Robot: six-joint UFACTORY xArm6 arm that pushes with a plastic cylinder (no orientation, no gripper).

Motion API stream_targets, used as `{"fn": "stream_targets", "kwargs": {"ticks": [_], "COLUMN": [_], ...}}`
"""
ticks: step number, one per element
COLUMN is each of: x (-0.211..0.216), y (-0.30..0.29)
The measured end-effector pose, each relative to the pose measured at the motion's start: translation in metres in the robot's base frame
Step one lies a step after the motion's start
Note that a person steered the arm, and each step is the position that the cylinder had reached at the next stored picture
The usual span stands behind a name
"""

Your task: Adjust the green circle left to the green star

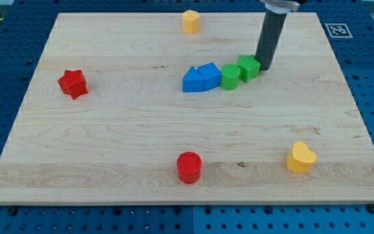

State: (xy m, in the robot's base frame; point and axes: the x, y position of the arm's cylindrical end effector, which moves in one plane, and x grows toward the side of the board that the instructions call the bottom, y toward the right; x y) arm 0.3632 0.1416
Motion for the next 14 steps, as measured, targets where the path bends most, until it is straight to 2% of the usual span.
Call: {"fn": "stream_targets", "kwargs": {"ticks": [5,7,8,10,14], "x": [0.006,0.026,0.045,0.068,0.063], "y": [0.042,0.058,0.05,-0.027,-0.054]}}
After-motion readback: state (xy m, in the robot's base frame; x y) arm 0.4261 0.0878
